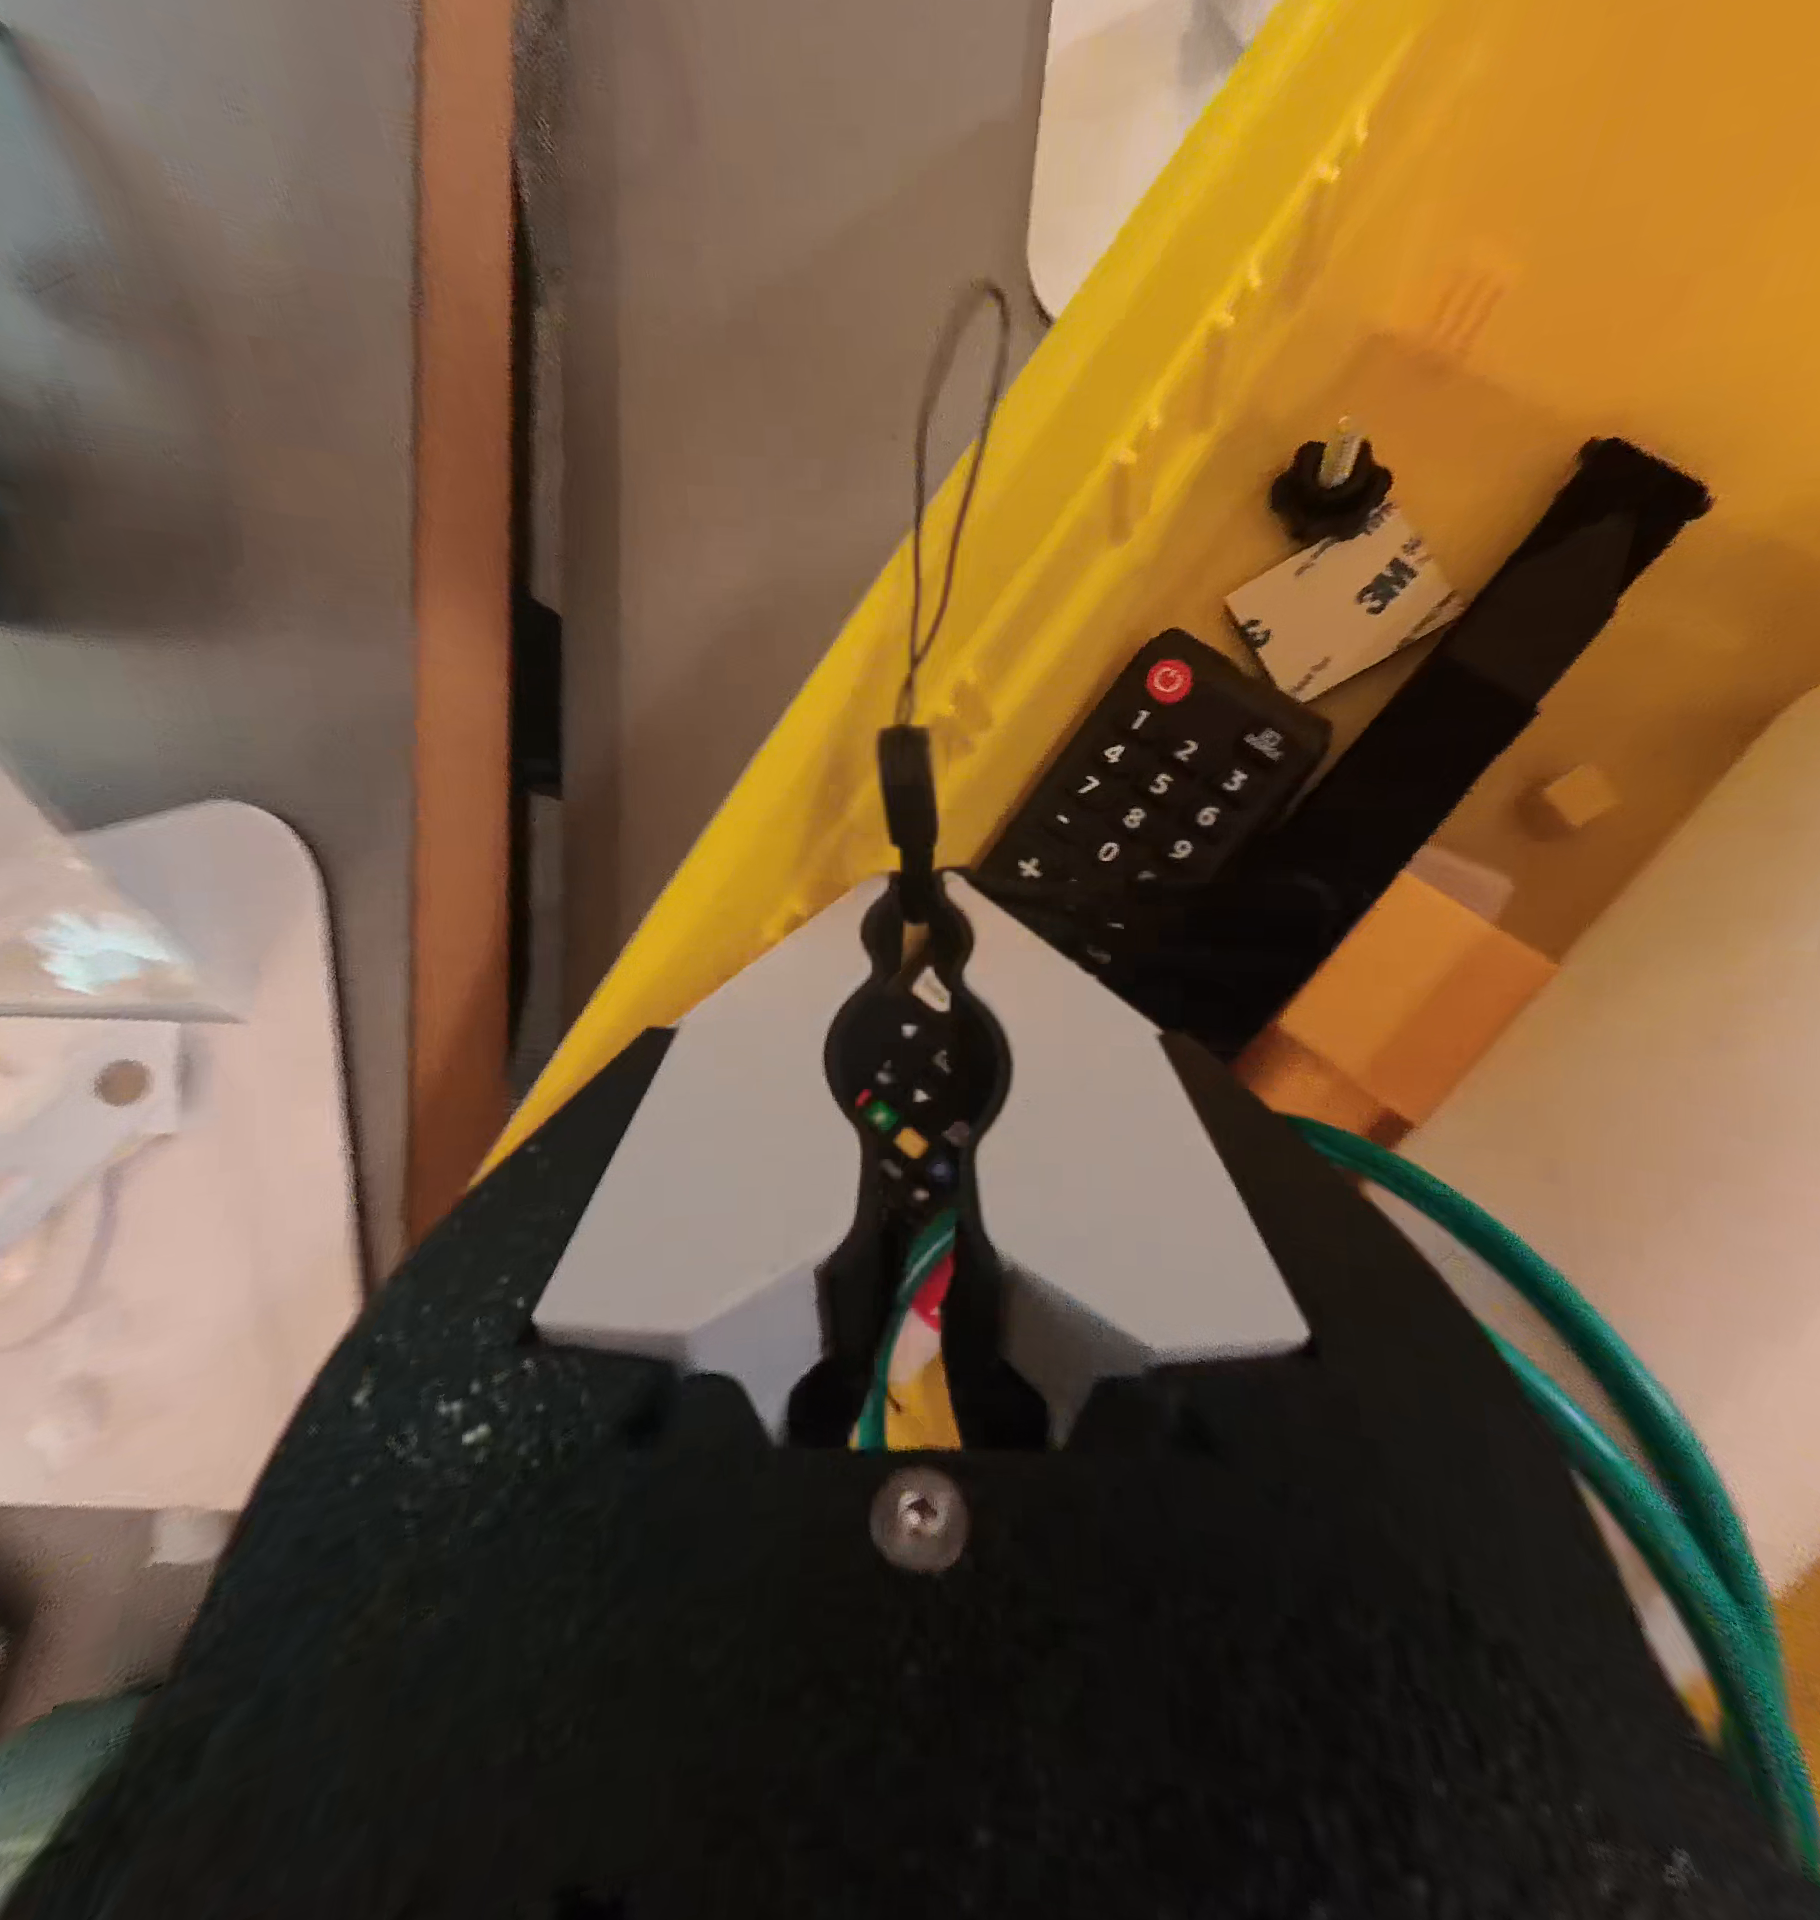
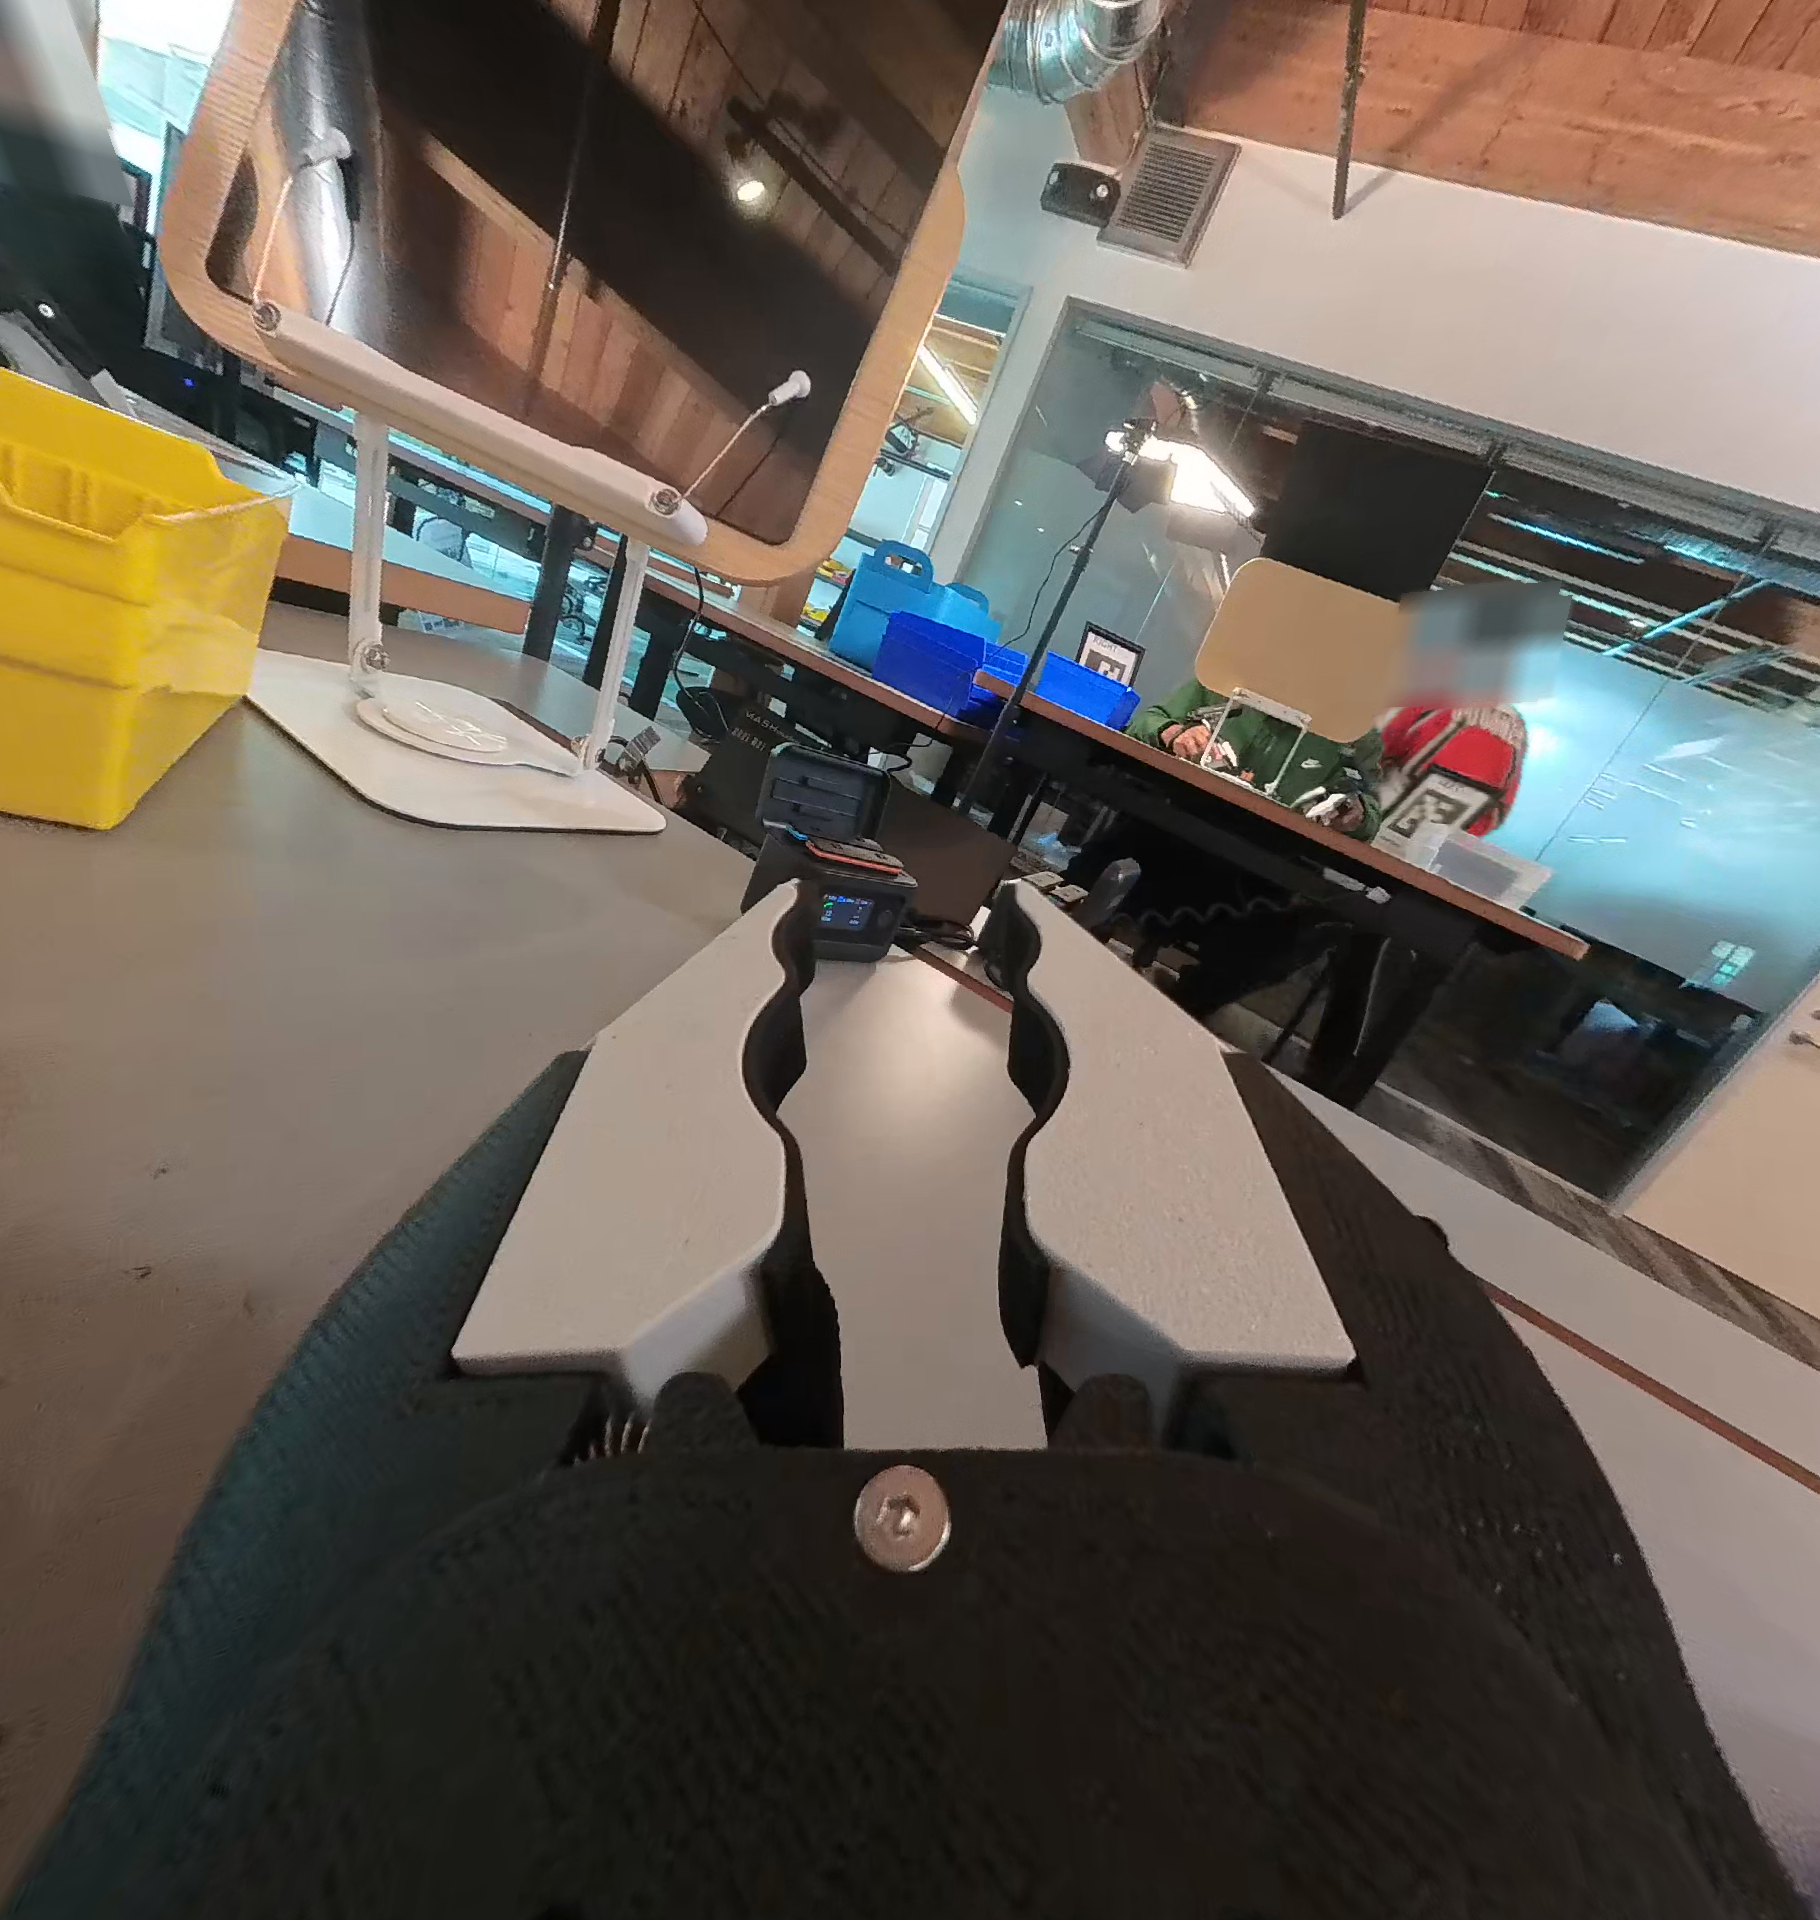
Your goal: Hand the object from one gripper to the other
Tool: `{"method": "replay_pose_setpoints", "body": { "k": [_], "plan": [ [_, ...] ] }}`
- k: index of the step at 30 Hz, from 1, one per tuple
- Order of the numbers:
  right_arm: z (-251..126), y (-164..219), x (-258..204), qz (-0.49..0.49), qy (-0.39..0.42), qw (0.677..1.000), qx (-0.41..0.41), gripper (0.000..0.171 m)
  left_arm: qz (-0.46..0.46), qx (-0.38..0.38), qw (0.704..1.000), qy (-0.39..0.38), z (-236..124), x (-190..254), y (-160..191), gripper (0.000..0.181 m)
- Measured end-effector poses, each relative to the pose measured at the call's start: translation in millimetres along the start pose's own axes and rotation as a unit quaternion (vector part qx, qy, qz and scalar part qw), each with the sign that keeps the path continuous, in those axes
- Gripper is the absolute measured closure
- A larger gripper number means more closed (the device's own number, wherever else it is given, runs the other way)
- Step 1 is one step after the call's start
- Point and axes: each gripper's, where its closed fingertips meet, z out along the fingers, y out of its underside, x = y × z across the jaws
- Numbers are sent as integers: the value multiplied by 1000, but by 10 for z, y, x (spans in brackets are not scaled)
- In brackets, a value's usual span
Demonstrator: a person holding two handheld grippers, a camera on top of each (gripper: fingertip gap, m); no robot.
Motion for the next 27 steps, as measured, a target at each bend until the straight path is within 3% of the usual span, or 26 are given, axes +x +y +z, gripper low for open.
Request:
{"method": "replay_pose_setpoints", "body": {
  "k": [1,6,12,17,22,25,27],
  "plan": [
    [2,1,-5,1,-1,1000,0,137,15,10,1000,-12,-37,-26,-37,180],
    [10,14,-23,-1,-5,1000,-3,137,39,118,992,-14,-450,0,-405,181],
    [15,11,-41,-1,-10,1000,-2,137,70,337,939,-17,-1560,170,-1126,181],
    [16,-4,-71,-6,-17,1000,2,137,92,453,876,139,-2321,887,-1501,181],
    [2,-41,-87,-7,-24,1000,13,137,126,519,800,274,-2430,2071,-1566,181],
    [-6,-44,-66,-9,-20,1000,15,137,106,568,746,332,-2247,2804,-1504,181],
    [-17,-46,-31,-9,-13,1000,15,137,79,562,734,373,-1958,3208,-1430,180]
  ]
}}
